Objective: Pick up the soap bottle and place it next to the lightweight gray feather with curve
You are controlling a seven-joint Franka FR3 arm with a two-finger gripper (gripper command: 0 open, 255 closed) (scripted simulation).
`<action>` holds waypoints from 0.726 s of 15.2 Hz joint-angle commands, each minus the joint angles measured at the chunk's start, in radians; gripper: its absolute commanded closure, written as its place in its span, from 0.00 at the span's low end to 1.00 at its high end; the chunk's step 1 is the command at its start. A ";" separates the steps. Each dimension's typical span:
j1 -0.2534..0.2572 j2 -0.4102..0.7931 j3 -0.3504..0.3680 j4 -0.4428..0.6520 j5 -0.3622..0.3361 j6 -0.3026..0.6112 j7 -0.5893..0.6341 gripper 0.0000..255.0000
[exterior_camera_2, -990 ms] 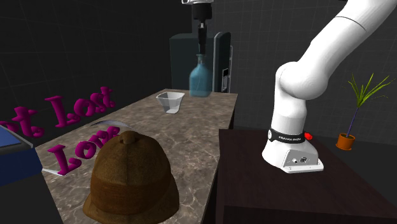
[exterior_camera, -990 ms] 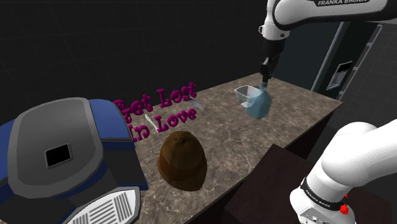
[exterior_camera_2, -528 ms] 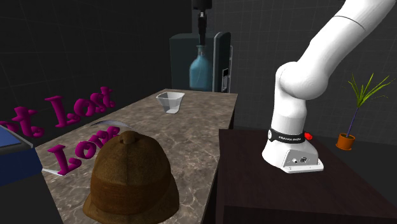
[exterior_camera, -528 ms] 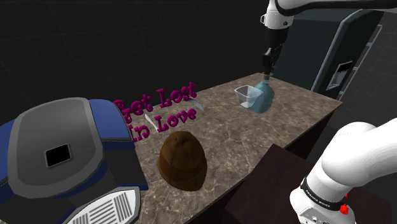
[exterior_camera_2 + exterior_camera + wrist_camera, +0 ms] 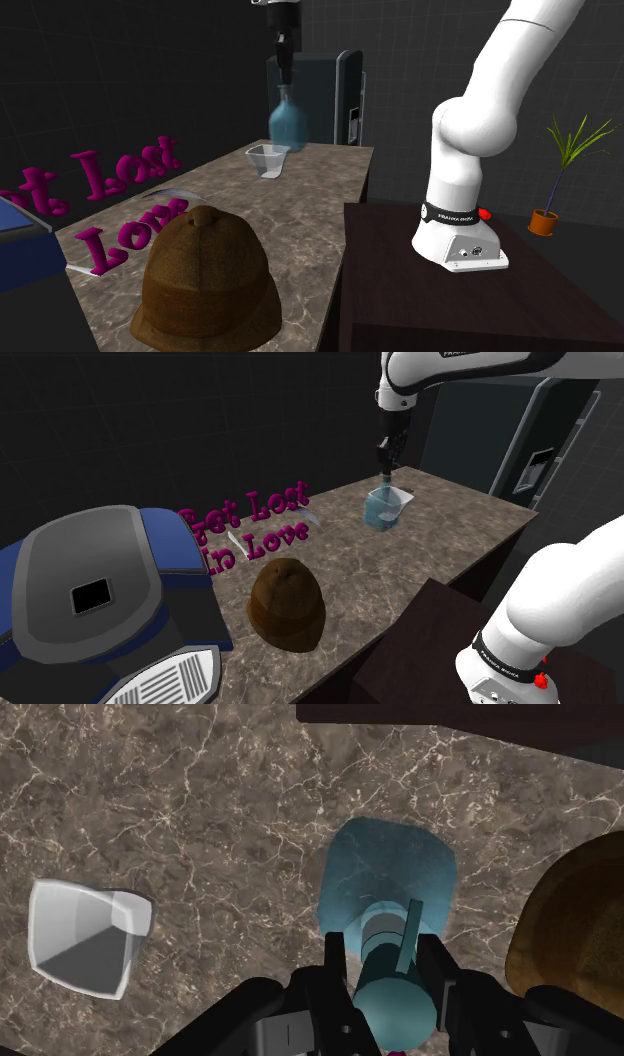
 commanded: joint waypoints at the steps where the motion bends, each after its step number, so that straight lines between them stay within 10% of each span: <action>1: 0.010 0.064 0.014 0.037 0.009 0.025 0.024 1.00; 11: 0.042 0.415 0.055 0.292 0.025 0.112 0.104 1.00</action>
